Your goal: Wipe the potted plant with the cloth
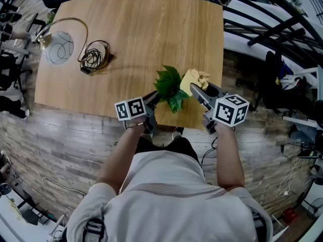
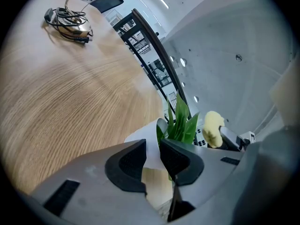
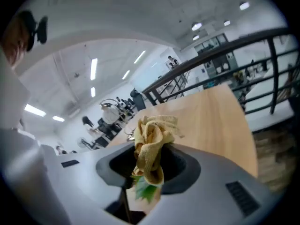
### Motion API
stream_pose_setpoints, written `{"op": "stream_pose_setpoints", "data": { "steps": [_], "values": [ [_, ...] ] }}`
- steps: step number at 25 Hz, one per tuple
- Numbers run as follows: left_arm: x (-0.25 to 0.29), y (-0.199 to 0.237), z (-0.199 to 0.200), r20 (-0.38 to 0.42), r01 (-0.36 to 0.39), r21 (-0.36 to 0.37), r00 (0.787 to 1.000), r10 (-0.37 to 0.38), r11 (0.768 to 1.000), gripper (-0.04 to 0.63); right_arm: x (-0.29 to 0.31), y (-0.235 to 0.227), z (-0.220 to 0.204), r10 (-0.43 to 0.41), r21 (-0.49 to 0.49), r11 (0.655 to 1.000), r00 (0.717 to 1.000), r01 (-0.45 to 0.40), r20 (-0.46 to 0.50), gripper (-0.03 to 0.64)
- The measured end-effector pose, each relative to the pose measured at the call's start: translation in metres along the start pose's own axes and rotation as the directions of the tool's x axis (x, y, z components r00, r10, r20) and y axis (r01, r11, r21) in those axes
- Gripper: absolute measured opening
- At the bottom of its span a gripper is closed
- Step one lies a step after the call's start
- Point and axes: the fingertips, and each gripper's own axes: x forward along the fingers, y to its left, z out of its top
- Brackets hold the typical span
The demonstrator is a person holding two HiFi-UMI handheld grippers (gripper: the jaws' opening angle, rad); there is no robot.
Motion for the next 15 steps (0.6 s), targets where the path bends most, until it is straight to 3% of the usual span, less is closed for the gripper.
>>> {"op": "stream_pose_setpoints", "data": {
  "steps": [2,4,7,11,15],
  "values": [
    [0.001,0.000,0.000,-0.002,-0.002,0.002,1.000,0.002,1.000,0.095,0.008,0.024,-0.018,0.130,0.069,0.990,0.990,-0.126,-0.054,0.187],
    [0.002,-0.001,0.000,-0.004,-0.003,0.005,1.000,0.003,1.000,0.095,0.018,0.033,-0.048,0.157,0.064,0.987,0.976,-0.149,-0.152,0.187],
    [0.001,-0.002,0.000,-0.007,-0.004,0.009,1.000,0.004,1.000,0.095,0.025,0.027,-0.086,0.119,0.057,0.992,0.962,-0.109,-0.245,0.187],
    [0.001,-0.002,0.000,-0.013,-0.005,0.013,1.000,0.005,1.000,0.095,0.011,0.004,-0.100,0.089,0.155,0.986,0.975,-0.057,-0.203,0.189],
    [0.001,-0.002,0.000,-0.017,0.001,0.013,1.000,-0.001,1.000,0.095,-0.013,-0.035,-0.112,-0.052,0.145,0.986,0.973,0.086,-0.226,0.189]
  ]
}}
